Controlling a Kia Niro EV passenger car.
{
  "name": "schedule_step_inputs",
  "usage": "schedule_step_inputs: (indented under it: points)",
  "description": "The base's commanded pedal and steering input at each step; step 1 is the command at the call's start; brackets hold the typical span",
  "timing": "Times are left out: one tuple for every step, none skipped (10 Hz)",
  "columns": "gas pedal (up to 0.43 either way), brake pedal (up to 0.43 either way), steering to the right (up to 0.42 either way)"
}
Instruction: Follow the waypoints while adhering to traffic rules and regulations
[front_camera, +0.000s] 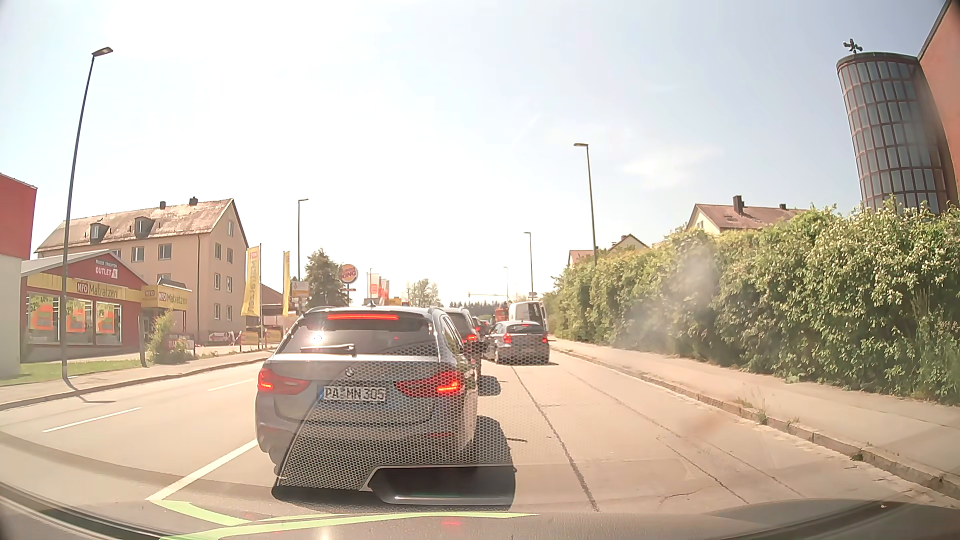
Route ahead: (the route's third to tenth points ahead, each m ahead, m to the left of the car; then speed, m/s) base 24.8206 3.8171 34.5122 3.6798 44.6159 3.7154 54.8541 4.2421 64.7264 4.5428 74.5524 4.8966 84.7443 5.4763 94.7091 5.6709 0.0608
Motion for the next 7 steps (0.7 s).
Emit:
schedule_step_inputs:
  points:
    - [0.0,0.171,-0.009]
    - [0.0,0.183,-0.009]
    - [0.0,0.195,-0.009]
    - [0.0,0.244,-0.009]
    - [0.0,0.335,-0.009]
    - [0.0,0.396,-0.009]
    - [0.0,0.439,-0.009]
